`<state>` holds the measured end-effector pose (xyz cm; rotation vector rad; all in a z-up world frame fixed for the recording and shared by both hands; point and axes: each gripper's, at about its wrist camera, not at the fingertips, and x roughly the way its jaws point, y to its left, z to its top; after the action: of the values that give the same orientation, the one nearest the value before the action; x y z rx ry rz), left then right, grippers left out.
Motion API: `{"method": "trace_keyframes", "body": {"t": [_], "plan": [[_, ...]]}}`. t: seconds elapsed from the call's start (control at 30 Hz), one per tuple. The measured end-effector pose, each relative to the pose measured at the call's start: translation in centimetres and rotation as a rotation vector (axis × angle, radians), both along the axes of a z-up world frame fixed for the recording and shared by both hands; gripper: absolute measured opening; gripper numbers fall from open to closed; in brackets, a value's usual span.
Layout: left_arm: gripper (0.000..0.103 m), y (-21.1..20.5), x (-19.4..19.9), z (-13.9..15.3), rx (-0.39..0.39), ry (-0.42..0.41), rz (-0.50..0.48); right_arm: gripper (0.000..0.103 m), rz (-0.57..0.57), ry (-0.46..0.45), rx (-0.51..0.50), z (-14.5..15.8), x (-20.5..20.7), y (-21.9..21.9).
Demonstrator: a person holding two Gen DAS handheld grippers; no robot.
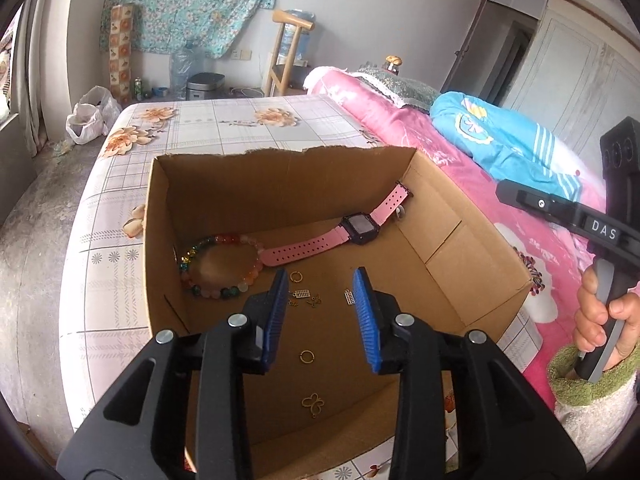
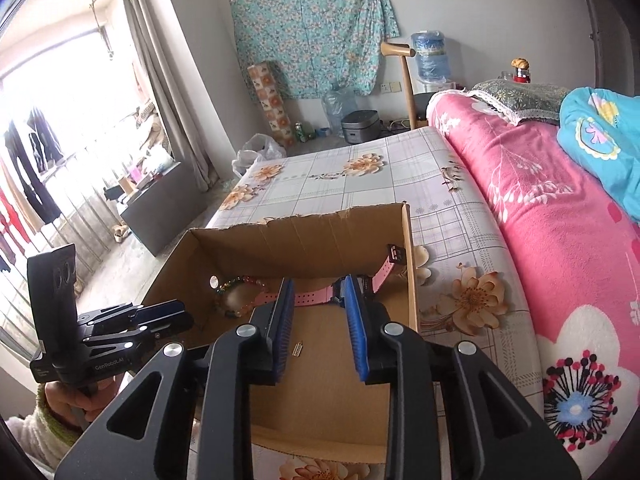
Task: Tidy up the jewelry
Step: 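Open the left tool over the box to drop the hoop earring, then lower the left tool onto the pink bead bracelet and close while the right tool approaches the gold charm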
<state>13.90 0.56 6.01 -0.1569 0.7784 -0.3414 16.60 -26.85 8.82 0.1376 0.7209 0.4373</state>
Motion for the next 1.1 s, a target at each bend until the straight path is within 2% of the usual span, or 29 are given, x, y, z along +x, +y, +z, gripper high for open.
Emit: {"method": "trace_keyframes", "body": {"t": [0.13,0.2,0.23,0.27,0.37,0.5,0.53,0.63,0.7,0.77,0.83,1.0,1.1], "plan": [[0.032,1.2,-2.2,1.9,-0.035,-0.084,0.007,0.026,0.019,-0.035,0.031,0.7,-2.2,-0.8],[0.038,1.9,-3.9,2.8,-0.061,-0.151,-0.002,0.026,0.054,-0.062,0.055,1.1,-3.8,-1.1],[0.04,2.3,-4.7,3.2,-0.074,-0.183,-0.008,0.03,0.075,-0.08,0.069,1.2,-4.7,-1.3],[0.044,2.7,-5.7,3.4,-0.081,-0.214,-0.014,0.039,0.096,-0.1,0.081,1.3,-5.7,-1.4],[0.049,3.6,-8.4,3.2,-0.085,-0.261,-0.024,0.044,0.146,-0.147,0.085,0.8,-9.1,-1.4],[0.062,4.2,-11.7,1.4,-0.102,-0.242,-0.079,0.049,0.171,-0.099,0.101,-1.9,-11.9,-1.4],[0.064,4.1,-12.5,0.6,-0.102,-0.232,-0.093,0.052,0.168,-0.066,0.115,-3.0,-12.1,-1.4],[0.067,3.2,-13.9,-1.9,-0.101,-0.165,-0.128,0.053,0.135,0.055,0.108,-6.9,-11.6,-0.7],[0.067,2.2,-14.4,-3.8,-0.046,-0.117,-0.119,0.053,0.091,0.125,0.066,-9.3,-11.1,0.0],[0.067,1.1,-14.4,-5.4,0.016,-0.087,-0.094,0.053,0.022,0.192,-0.017,-11.5,-10.4,0.8],[0.067,0.2,-14.5,-6.4,0.062,-0.072,-0.076,0.053,-0.026,0.228,-0.083,-13.0,-10.0,1.4],[0.055,-1.6,-14.1,-8.0,0.206,-0.07,-0.071,0.053,-0.016,0.23,-0.085,-13.9,-9.9,2.2],[0.048,-2.0,-13.4,-9.1,0.272,-0.023,-0.055,0.053,-0.012,0.226,-0.093,-14.0,-10.0,2.5]]}}
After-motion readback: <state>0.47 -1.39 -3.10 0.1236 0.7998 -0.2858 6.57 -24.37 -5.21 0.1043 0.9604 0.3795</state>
